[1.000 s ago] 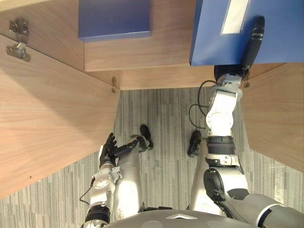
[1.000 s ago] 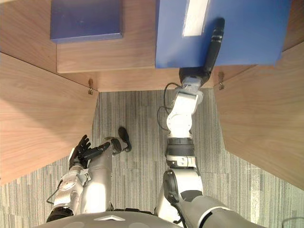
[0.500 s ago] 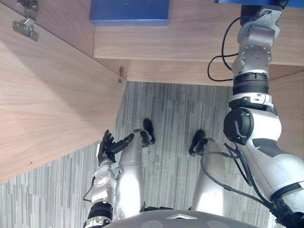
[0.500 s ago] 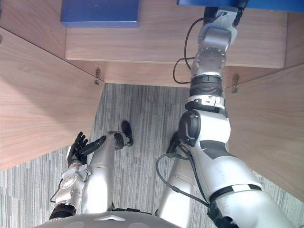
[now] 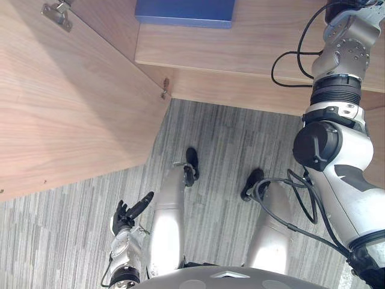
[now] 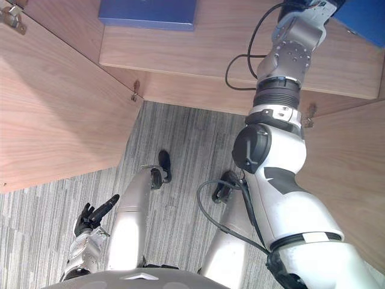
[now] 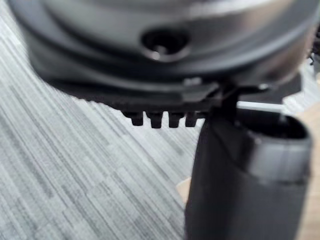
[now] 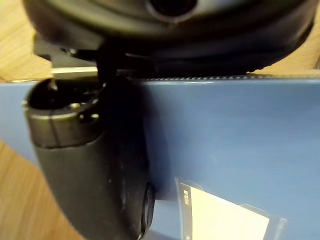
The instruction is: Walk over to the cabinet, pick up the folder, carry it to the office cabinet, place the folder inside the office cabinet, then close the office cabinet door
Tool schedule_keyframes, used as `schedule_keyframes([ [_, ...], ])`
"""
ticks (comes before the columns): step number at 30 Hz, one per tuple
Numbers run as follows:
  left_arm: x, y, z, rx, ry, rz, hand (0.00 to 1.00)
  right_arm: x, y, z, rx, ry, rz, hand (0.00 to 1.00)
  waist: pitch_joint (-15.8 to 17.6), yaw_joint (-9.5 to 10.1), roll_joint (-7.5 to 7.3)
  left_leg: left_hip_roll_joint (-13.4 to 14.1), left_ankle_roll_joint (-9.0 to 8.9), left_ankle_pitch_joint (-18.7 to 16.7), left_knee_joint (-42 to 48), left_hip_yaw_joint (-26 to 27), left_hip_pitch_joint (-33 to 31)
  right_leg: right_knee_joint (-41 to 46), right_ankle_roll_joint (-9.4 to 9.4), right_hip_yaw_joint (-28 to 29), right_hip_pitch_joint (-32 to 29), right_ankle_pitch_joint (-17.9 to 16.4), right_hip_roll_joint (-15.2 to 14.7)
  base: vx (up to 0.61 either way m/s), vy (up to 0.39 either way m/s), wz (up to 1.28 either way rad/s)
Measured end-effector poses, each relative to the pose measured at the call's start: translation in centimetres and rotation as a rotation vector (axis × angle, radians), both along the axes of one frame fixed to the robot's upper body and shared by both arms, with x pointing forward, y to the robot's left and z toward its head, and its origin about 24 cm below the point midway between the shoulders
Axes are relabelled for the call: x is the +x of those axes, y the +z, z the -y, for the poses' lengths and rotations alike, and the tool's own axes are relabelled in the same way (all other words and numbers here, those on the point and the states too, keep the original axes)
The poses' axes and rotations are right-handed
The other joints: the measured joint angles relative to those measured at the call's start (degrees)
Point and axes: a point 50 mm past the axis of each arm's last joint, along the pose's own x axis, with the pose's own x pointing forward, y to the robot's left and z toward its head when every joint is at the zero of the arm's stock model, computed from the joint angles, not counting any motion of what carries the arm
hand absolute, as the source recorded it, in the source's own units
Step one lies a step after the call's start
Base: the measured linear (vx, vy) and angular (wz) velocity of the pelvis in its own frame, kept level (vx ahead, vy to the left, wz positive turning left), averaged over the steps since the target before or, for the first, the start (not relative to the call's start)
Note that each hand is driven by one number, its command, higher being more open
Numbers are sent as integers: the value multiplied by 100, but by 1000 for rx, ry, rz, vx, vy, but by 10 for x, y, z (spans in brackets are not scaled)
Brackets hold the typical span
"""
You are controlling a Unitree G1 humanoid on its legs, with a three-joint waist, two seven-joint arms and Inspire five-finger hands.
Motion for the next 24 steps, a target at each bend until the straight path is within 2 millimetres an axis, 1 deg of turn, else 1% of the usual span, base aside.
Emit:
schedule_keyframes([
  [2, 0, 0, 0, 0, 2, 1, 100, 0, -2, 2, 4, -2, -16, 0, -18, 2, 27, 1, -3, -1, 43, -51, -51, 37, -24, -44, -2, -15, -9, -45, -12, 7],
  [7, 1, 1, 0, 2, 1, 7, 100, -2, 1, 9, -12, -22, -15, 0, -26, 22, 33, -1, -15, -9, 256, -155, -286, 233, -67, -103, -142, -74, -64, -53, 12, 8],
  [8, 1, 1, 0, 2, 0, 7, 100, -3, 2, 10, -15, -21, -14, 100, -26, 34, 34, 0, -14, -15, 343, -176, -369, 319, -77, -94, -219, -96, -79, -88, 13, 8],
  [10, 1, 1, 0, 2, -1, 8, 100, -3, 2, 12, -20, -18, -20, 100, -26, 45, 34, -4, -13, -29, 458, -206, -480, 466, -97, -84, -324, -139, -112, -90, 6, 8],
  [12, 1, 1, 0, 1, -3, 9, 100, -3, 1, 15, -28, -27, -35, 100, -26, 74, 34, -10, -58, -63, 540, -225, -559, 607, -119, -64, -420, -197, -143, -89, -5, 7],
  [14, 1, 1, 0, 0, -5, 10, 100, -2, 0, 14, -33, -22, -40, 100, -26, 82, 34, 0, -46, -59, 527, -215, -575, 651, -113, -54, -461, -237, -144, -107, -9, 4],
  [15, 1, 1, 0, -2, -7, 11, 100, -2, 0, 14, -35, -16, -42, 100, -32, 83, 43, 16, -50, -55, 509, -195, -574, 652, -142, -55, -467, -254, -137, -88, -4, 3],
  [17, 1, 1, 0, -4, -12, 14, 100, -2, 1, 14, -42, -17, -37, 100, -45, 92, 65, 94, -50, -41, 500, -134, -570, 651, -144, -57, -477, -254, -119, -71, 5, 0],
  [19, 2, 1, 0, -4, -13, 15, 100, -3, 3, 17, -53, -24, -27, 100, -63, 95, 94, 100, -37, 6, 475, -115, -568, 645, -129, -58, -482, -243, -119, -51, 20, 1],
  [20, 2, 1, 0, -4, -13, 15, 100, -4, 4, 20, -56, -33, -20, 100, -77, 100, 114, 99, -74, 33, 464, -109, -565, 636, -130, -57, -482, -218, -119, -32, 33, 1],
  [22, 2, 1, 0, -3, -13, 15, 100, -5, 4, 21, -56, -37, -19, 100, -88, 101, 130, 99, -69, 45, 437, -96, -554, 615, -135, -56, -482, -208, -120, -22, 38, -1],
  [24, 2, 1, 0, -3, -13, 15, 100, -5, 4, 22, -56, -39, -19, 100, -89, 100, 133, 99, -31, 74, 417, -91, -540, 599, -139, -57, -480, -194, -117, -13, 43, -2],
])
